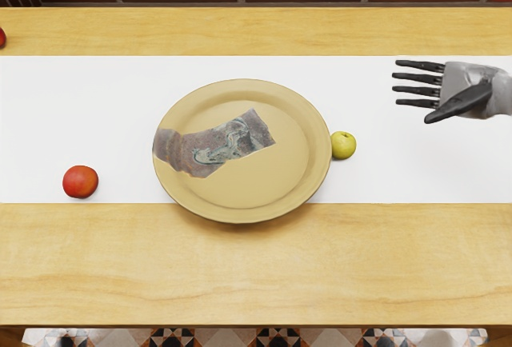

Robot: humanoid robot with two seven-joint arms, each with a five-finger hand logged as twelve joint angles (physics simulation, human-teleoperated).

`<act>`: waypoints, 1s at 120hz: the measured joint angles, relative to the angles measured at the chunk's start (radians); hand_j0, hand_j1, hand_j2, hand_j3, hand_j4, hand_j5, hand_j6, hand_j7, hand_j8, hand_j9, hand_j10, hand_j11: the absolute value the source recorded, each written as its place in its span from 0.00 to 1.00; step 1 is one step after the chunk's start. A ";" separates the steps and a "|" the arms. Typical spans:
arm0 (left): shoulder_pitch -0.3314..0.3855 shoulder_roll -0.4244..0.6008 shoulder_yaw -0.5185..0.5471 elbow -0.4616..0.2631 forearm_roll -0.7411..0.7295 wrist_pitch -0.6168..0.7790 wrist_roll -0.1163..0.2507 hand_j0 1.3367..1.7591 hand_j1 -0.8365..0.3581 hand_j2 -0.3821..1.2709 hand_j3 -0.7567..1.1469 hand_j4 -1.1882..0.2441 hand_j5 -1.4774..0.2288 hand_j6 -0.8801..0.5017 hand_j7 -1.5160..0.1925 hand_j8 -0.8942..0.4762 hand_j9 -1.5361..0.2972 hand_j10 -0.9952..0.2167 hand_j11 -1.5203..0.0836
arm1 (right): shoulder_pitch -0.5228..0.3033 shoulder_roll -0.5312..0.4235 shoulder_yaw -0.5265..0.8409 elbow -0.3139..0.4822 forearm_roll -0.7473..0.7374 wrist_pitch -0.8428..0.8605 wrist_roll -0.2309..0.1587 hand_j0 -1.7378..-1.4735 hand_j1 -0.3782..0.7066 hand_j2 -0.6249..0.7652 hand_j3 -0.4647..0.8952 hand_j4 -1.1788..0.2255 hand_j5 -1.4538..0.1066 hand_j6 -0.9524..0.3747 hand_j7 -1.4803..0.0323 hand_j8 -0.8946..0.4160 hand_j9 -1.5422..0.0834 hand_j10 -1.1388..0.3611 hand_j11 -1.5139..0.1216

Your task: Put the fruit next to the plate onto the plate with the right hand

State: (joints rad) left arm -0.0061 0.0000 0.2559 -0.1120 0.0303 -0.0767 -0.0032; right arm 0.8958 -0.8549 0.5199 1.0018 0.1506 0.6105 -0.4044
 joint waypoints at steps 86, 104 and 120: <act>0.000 0.000 0.000 0.000 0.000 0.000 0.000 0.76 0.75 0.26 0.40 0.66 0.68 0.46 0.70 0.47 0.66 0.62 0.75 | -0.007 0.069 0.174 0.357 -0.967 -0.234 0.048 0.30 0.09 0.44 0.34 0.79 0.88 0.67 0.93 0.63 0.90 0.72 0.88; 0.000 0.000 0.000 0.000 0.000 0.000 0.000 0.76 0.75 0.26 0.40 0.66 0.68 0.46 0.70 0.47 0.66 0.62 0.75 | -0.032 0.086 0.071 0.419 -1.025 -0.455 0.084 0.30 0.17 0.43 0.34 0.75 0.82 0.62 0.87 0.58 0.85 0.67 0.82; 0.000 0.000 0.000 0.000 0.000 0.000 0.000 0.76 0.75 0.26 0.40 0.66 0.68 0.46 0.70 0.47 0.66 0.62 0.75 | -0.066 0.116 0.027 0.447 -1.073 -0.561 0.092 0.30 0.31 0.41 0.34 0.66 0.72 0.52 0.76 0.49 0.75 0.59 0.72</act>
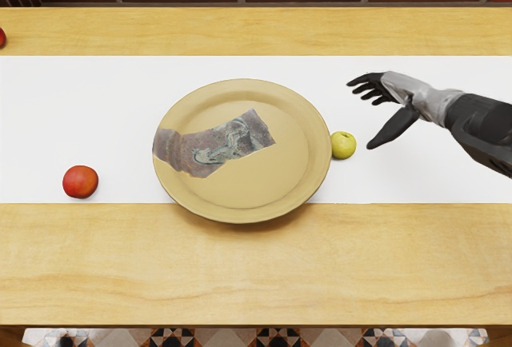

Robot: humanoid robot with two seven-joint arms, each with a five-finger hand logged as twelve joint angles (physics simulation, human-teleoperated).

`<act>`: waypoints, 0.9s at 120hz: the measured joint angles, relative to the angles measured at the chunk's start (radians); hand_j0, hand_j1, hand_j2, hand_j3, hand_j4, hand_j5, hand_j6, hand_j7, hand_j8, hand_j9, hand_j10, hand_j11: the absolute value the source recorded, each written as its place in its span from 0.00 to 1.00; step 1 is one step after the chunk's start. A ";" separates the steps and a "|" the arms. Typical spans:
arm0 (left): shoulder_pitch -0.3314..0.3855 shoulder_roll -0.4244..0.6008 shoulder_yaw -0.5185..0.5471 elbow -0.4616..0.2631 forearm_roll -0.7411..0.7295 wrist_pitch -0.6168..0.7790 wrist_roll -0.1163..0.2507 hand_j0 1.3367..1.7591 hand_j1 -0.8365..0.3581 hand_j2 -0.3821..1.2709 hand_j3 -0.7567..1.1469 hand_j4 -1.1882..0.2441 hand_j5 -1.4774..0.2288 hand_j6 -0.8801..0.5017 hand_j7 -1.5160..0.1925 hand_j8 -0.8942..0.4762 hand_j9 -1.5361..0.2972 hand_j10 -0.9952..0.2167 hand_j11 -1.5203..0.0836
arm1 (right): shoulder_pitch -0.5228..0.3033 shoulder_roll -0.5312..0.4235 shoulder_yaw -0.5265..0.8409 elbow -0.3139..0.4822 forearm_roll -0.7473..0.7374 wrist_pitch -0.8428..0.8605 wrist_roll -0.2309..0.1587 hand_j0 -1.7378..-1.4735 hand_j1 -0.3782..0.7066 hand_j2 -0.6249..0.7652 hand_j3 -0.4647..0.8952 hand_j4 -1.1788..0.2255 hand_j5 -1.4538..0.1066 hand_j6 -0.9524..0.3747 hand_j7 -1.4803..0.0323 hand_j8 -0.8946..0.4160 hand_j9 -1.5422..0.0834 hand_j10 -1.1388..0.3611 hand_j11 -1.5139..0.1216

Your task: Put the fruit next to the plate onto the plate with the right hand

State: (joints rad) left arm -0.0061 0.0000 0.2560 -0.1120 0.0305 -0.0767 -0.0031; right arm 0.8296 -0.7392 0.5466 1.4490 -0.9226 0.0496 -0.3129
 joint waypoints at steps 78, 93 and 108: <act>0.000 0.000 0.000 0.000 0.000 0.000 0.000 0.76 0.75 0.26 0.40 0.66 0.68 0.46 0.70 0.47 0.66 0.62 0.75 | -0.080 0.089 -0.178 0.088 -0.219 -0.398 -0.034 0.30 0.40 0.40 0.34 0.60 0.65 0.46 0.69 0.42 0.68 0.53 0.66; 0.000 0.000 0.000 0.000 0.000 0.000 0.000 0.76 0.75 0.26 0.40 0.66 0.68 0.46 0.70 0.47 0.66 0.62 0.75 | -0.077 0.116 -0.190 0.066 -0.227 -0.403 -0.038 0.30 0.40 0.40 0.34 0.60 0.65 0.46 0.69 0.42 0.68 0.53 0.66; 0.000 0.000 0.000 0.000 0.000 0.000 0.000 0.76 0.75 0.26 0.40 0.66 0.68 0.46 0.70 0.47 0.66 0.62 0.75 | -0.072 0.133 -0.196 0.049 -0.233 -0.405 -0.038 0.30 0.39 0.40 0.34 0.60 0.65 0.46 0.69 0.43 0.68 0.54 0.66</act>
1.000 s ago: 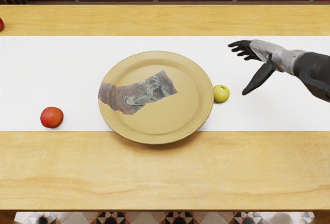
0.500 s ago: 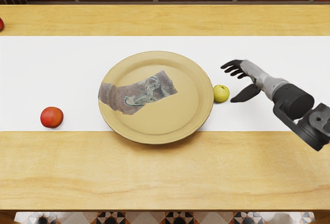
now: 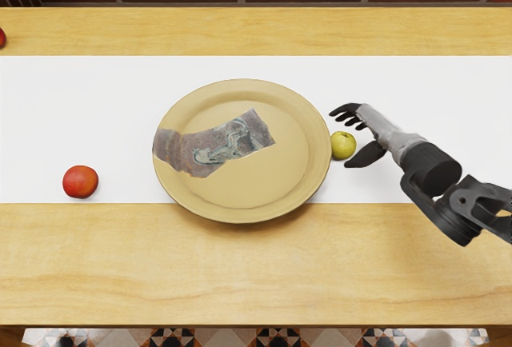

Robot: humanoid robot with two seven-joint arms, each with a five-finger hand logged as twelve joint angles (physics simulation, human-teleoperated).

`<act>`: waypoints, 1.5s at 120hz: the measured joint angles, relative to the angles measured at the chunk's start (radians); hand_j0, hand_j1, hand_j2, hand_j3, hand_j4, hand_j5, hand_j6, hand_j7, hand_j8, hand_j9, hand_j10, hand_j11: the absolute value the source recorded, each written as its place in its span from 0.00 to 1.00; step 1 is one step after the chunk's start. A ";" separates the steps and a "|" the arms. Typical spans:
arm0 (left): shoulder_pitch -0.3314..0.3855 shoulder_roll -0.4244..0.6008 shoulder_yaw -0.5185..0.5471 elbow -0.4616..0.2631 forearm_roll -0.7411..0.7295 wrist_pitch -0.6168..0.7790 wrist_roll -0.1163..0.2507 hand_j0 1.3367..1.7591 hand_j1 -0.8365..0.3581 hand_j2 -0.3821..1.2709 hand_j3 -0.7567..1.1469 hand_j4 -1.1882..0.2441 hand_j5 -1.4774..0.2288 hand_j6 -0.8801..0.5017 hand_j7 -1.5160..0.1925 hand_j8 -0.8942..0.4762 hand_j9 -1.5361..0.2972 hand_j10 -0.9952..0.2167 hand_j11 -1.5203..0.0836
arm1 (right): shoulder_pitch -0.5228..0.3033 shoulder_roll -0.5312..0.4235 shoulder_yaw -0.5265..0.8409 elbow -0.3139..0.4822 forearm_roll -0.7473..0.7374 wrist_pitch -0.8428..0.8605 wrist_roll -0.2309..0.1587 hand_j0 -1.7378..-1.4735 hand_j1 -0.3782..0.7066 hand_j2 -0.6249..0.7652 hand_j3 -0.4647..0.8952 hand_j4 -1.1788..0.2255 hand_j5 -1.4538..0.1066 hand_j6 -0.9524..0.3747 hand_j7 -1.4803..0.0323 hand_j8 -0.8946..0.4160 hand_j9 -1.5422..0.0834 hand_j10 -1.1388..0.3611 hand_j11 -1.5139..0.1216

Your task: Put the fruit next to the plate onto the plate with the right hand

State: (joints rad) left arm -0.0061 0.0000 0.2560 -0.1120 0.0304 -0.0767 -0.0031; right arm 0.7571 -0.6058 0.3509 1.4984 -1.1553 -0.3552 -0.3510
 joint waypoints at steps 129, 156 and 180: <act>0.000 0.000 0.000 0.000 0.000 0.000 0.000 0.76 0.75 0.26 0.40 0.66 0.68 0.46 0.70 0.47 0.66 0.62 0.75 | 0.128 0.035 -0.022 -0.057 0.051 0.057 -0.256 0.30 0.40 0.40 0.34 0.60 0.65 0.46 0.69 0.43 0.68 0.53 0.66; 0.000 0.000 0.000 0.000 0.000 0.000 0.000 0.76 0.75 0.26 0.40 0.66 0.68 0.46 0.70 0.47 0.66 0.62 0.75 | 0.188 0.040 -0.101 -0.059 0.101 0.050 -0.259 0.30 0.40 0.40 0.34 0.59 0.65 0.46 0.68 0.42 0.67 0.53 0.65; 0.000 0.000 0.000 0.000 0.000 0.000 0.000 0.76 0.75 0.26 0.40 0.66 0.68 0.46 0.70 0.47 0.66 0.62 0.75 | 0.203 0.071 -0.123 -0.093 0.103 0.034 -0.260 0.30 0.40 0.40 0.34 0.59 0.65 0.46 0.68 0.42 0.68 0.53 0.65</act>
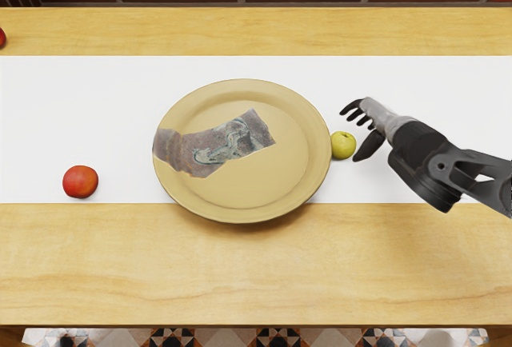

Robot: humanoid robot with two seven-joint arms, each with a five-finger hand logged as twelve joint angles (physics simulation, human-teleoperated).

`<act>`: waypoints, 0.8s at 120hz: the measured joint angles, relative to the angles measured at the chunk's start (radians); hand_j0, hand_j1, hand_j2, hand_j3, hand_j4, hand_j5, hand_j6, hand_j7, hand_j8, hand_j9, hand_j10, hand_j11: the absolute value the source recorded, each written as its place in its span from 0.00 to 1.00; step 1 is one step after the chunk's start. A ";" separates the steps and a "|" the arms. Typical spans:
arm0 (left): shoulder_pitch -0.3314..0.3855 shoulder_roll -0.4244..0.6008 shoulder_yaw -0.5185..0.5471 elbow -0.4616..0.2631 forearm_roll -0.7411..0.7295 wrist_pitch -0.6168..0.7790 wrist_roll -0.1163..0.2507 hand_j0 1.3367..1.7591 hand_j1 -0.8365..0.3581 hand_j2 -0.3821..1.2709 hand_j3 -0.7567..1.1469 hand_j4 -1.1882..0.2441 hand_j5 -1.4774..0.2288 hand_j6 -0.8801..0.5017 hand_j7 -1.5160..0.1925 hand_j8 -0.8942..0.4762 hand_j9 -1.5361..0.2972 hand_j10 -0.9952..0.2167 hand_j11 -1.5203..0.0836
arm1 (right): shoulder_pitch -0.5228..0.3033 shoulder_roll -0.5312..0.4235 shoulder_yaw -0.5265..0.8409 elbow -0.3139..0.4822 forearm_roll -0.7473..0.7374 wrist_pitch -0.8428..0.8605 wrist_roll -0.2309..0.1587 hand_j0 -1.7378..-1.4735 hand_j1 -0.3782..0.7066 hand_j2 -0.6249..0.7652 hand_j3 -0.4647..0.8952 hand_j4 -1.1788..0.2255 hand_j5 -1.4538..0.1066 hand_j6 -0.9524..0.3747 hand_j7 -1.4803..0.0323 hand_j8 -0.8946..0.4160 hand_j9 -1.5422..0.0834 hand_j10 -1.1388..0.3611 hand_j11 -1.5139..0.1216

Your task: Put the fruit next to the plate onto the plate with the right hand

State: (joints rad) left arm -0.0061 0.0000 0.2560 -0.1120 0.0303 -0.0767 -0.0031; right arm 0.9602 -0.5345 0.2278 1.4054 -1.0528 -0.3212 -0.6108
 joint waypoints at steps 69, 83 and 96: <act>0.000 0.000 0.000 0.000 0.000 0.000 0.000 0.76 0.75 0.26 0.40 0.66 0.68 0.46 0.70 0.47 0.66 0.62 0.75 | -0.002 -0.013 -0.024 0.048 -0.031 -0.018 0.000 0.30 0.41 0.40 0.34 0.59 0.64 0.45 0.68 0.41 0.67 0.52 0.65; 0.000 0.000 0.000 0.000 0.000 0.000 0.000 0.76 0.75 0.26 0.40 0.66 0.68 0.46 0.70 0.47 0.66 0.62 0.75 | -0.001 -0.029 -0.023 0.072 -0.029 0.007 0.000 0.30 0.41 0.40 0.34 0.59 0.64 0.45 0.68 0.42 0.67 0.53 0.65; 0.000 0.000 0.000 0.000 0.000 0.000 0.000 0.76 0.75 0.26 0.40 0.66 0.68 0.46 0.70 0.47 0.66 0.62 0.75 | 0.001 -0.031 -0.022 0.079 -0.029 0.024 0.000 0.30 0.41 0.40 0.34 0.59 0.64 0.45 0.68 0.42 0.67 0.53 0.65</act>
State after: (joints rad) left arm -0.0061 0.0000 0.2560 -0.1120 0.0306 -0.0767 -0.0031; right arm 0.9609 -0.5652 0.2054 1.4848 -1.0820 -0.2975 -0.6109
